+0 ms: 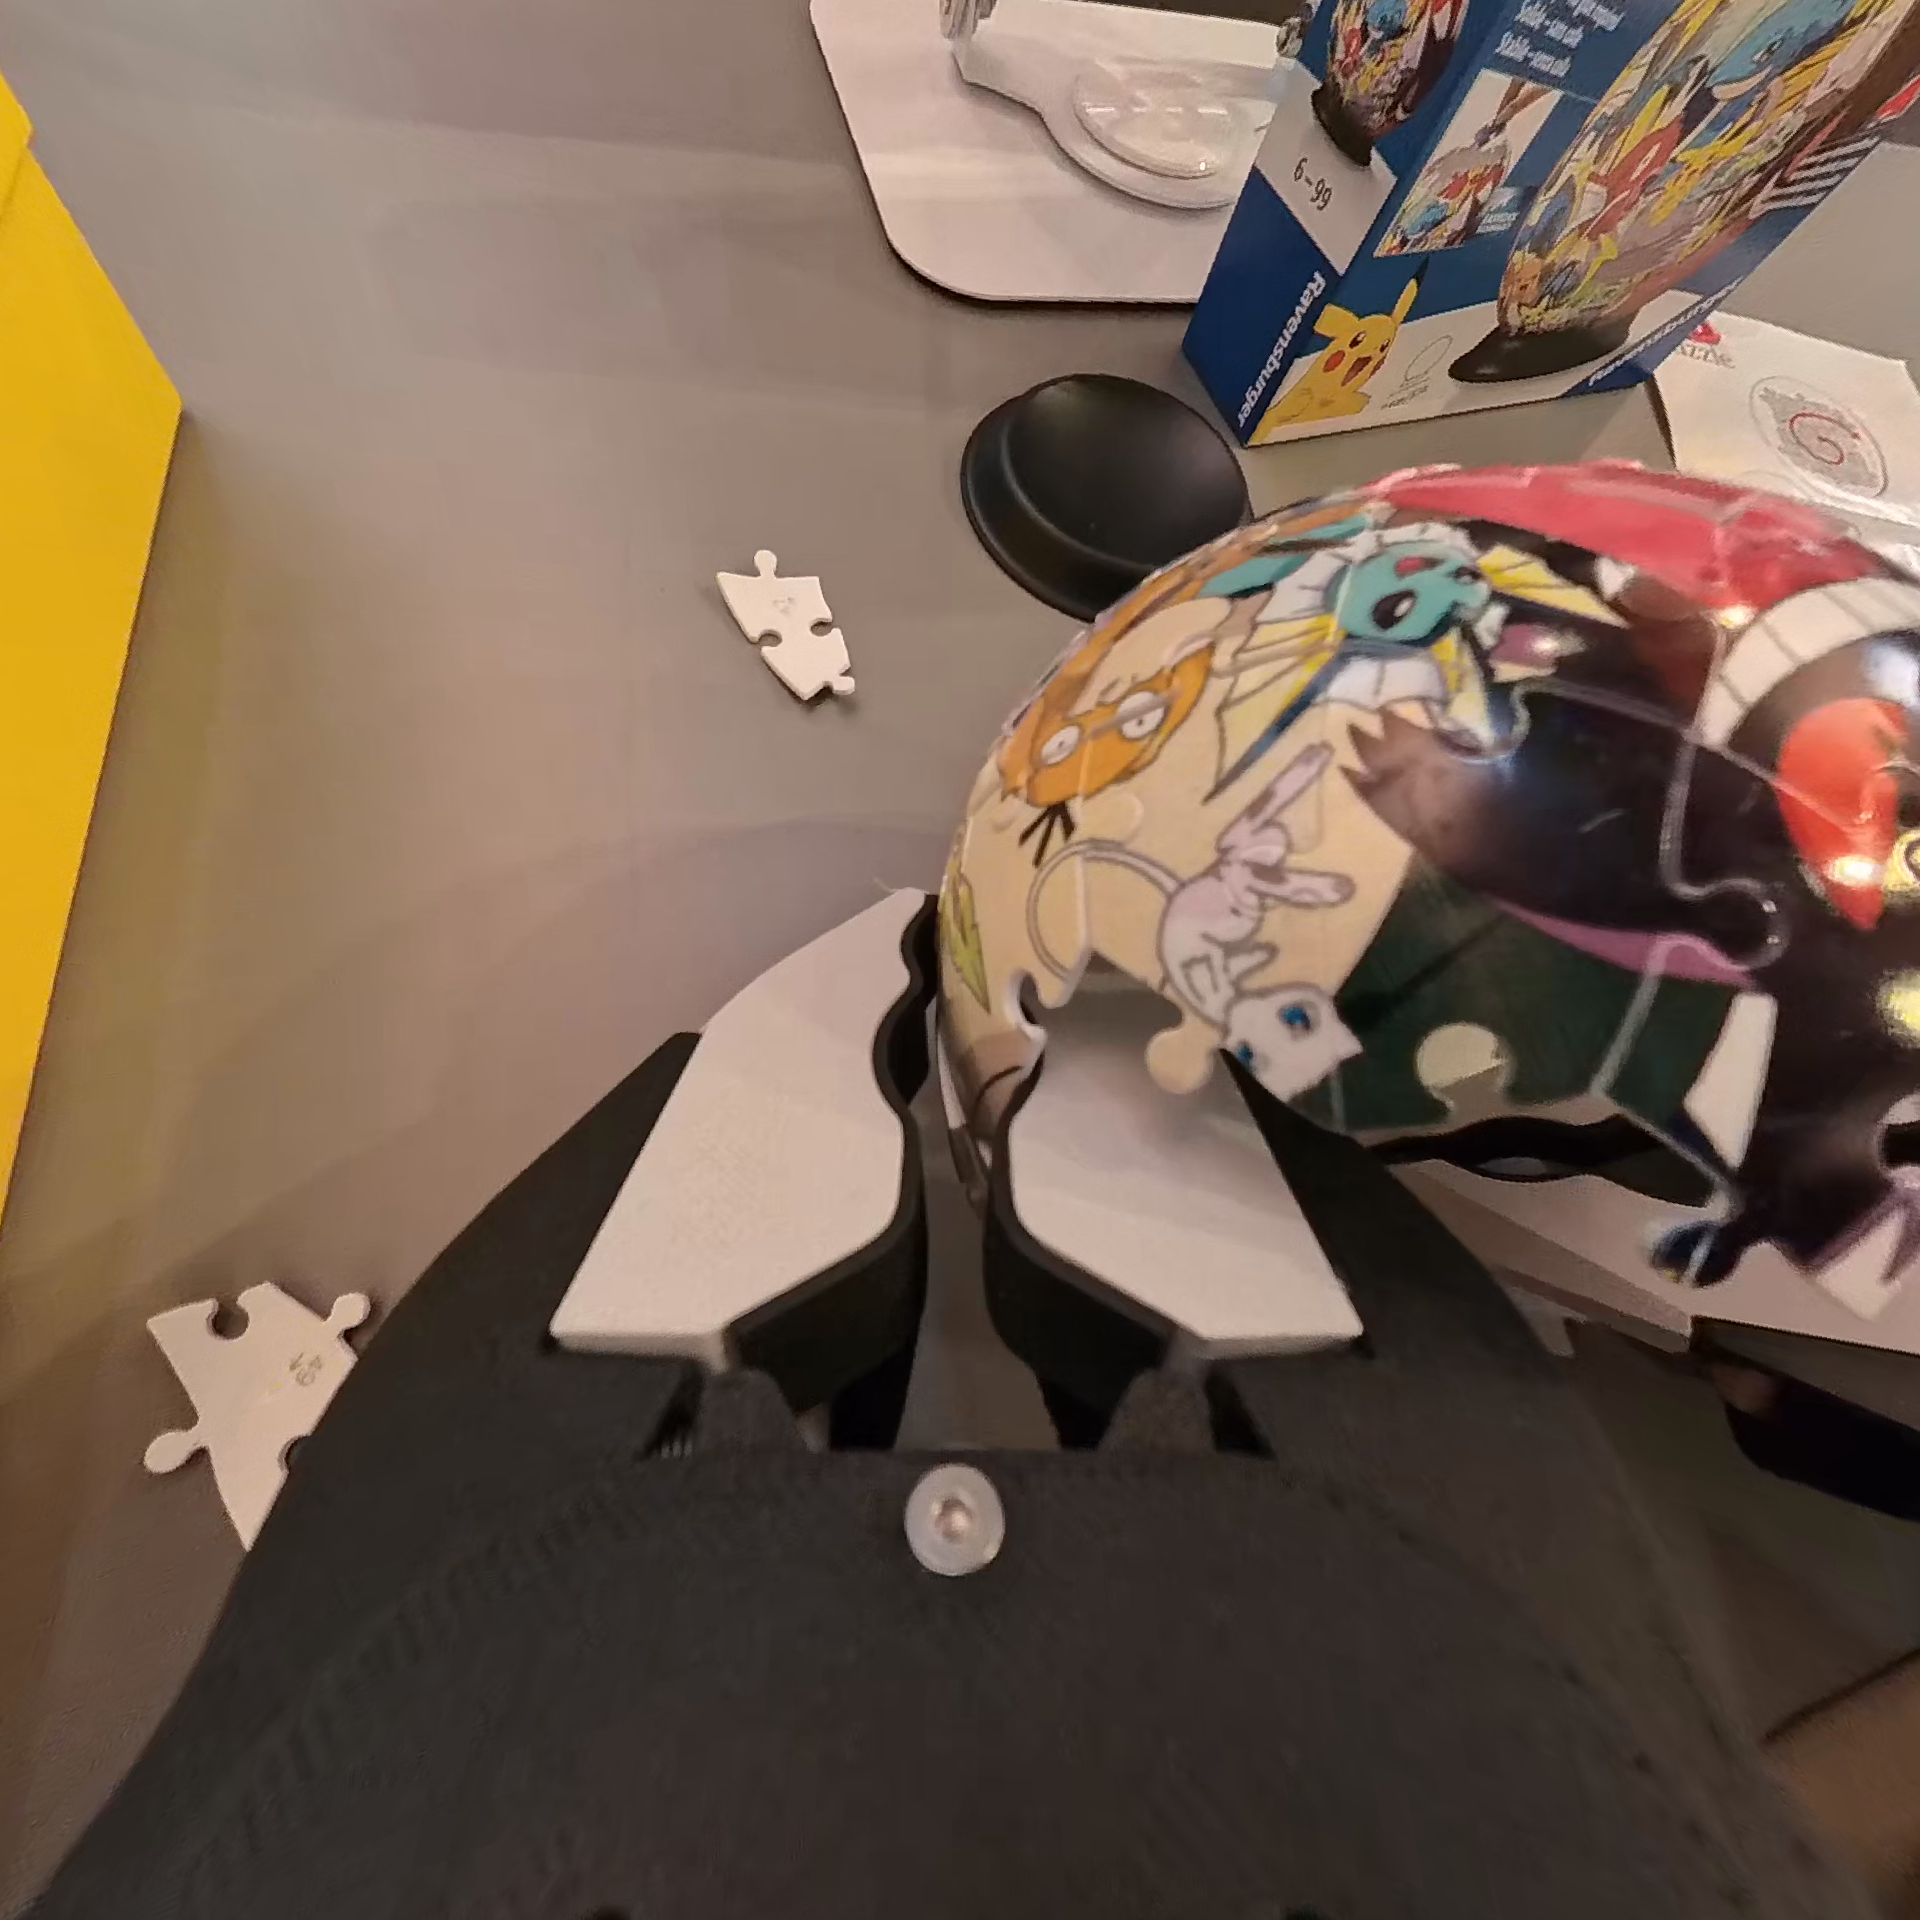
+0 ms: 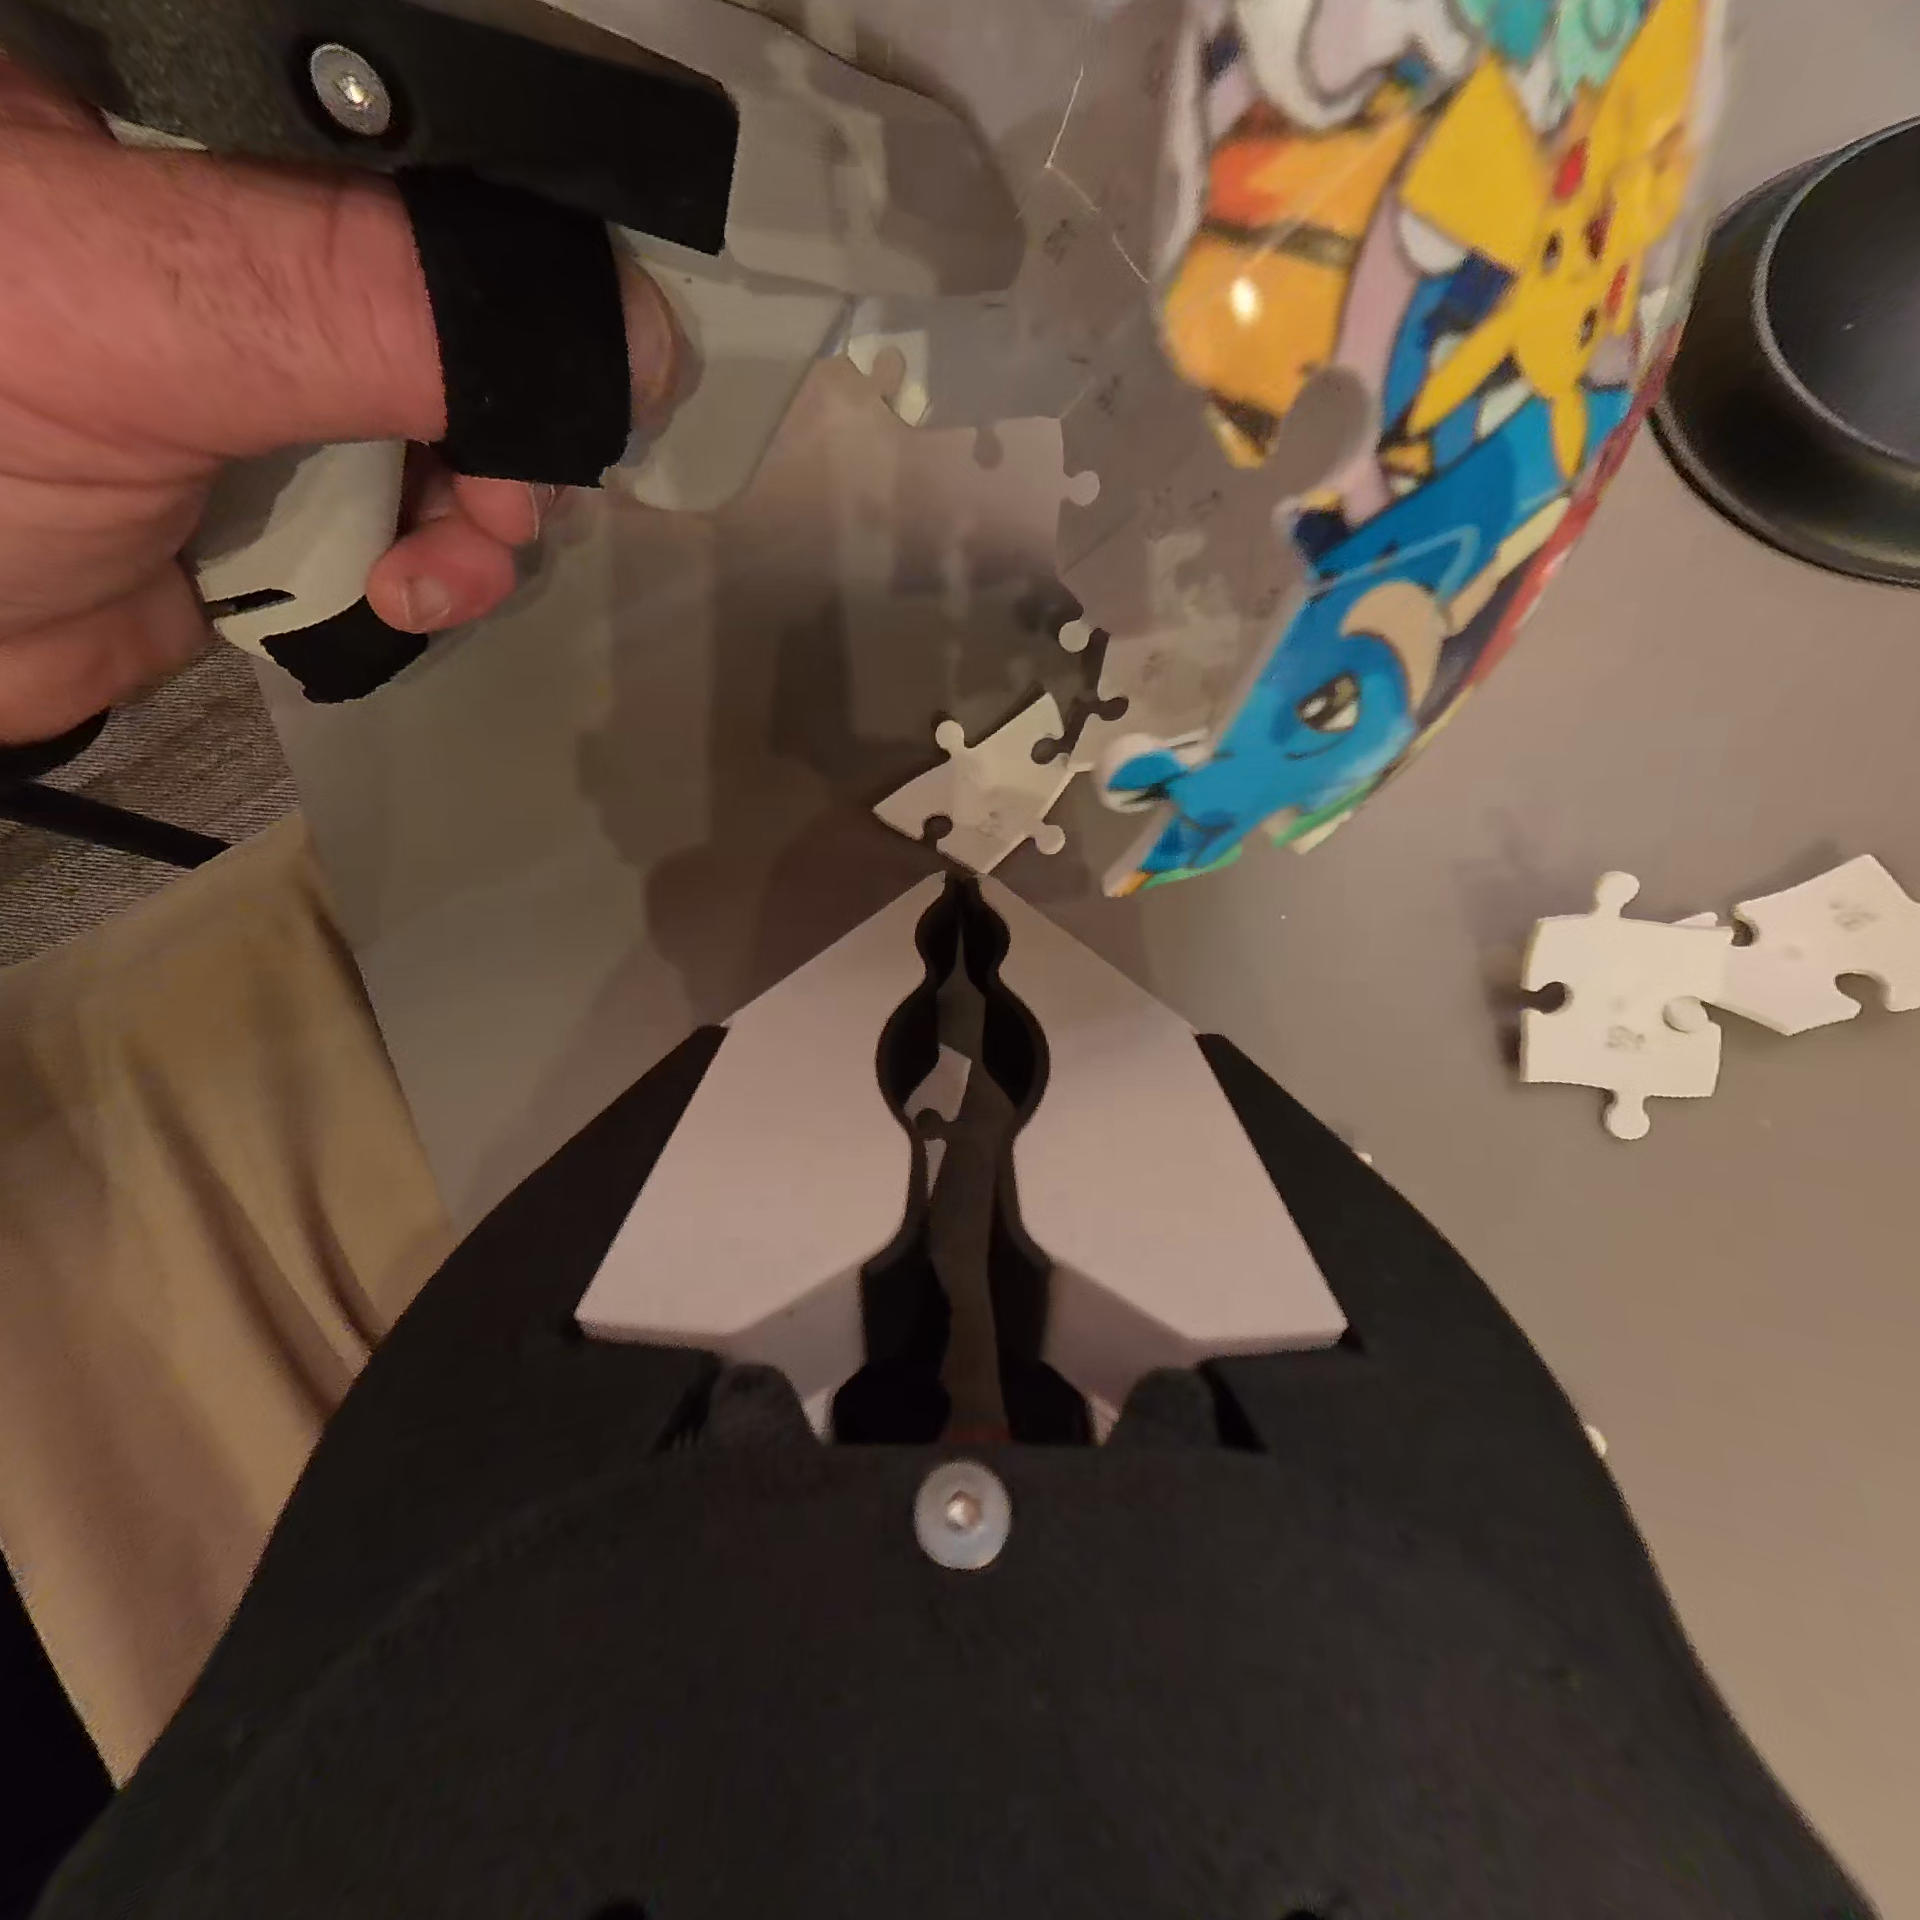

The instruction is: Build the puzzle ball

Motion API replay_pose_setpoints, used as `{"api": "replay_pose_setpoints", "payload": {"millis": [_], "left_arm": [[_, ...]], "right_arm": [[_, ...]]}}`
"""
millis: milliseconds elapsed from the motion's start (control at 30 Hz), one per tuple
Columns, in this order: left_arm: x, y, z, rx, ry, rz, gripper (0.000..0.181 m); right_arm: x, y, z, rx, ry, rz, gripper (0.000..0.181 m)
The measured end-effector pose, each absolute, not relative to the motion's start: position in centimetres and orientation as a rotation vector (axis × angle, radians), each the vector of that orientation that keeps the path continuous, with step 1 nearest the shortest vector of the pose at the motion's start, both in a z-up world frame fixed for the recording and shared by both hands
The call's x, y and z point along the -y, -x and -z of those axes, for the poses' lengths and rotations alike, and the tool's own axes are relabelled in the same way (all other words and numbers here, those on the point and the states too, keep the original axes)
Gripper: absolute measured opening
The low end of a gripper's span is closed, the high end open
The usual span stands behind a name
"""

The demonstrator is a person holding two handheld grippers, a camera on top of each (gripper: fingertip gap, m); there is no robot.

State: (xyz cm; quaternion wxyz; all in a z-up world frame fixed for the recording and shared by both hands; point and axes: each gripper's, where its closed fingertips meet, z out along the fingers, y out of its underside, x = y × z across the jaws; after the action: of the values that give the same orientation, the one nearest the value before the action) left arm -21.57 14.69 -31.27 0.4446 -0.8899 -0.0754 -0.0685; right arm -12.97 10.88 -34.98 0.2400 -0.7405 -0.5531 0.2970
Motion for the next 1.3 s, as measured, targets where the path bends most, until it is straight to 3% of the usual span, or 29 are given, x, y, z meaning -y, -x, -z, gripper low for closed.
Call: {"api": "replay_pose_setpoints", "payload": {"millis": [800,1300], "left_arm": [[-14.7,19.9,31.2,0.014,2.261,0.237,0.006],[-14.8,19.9,31.6,-0.03,2.289,0.252,0.005]], "right_arm": [[-9.4,11.8,33.4,1.722,1.82,-0.732,0.003],[-7.6,12.2,33.5,1.907,1.457,-0.43,0.02]]}}
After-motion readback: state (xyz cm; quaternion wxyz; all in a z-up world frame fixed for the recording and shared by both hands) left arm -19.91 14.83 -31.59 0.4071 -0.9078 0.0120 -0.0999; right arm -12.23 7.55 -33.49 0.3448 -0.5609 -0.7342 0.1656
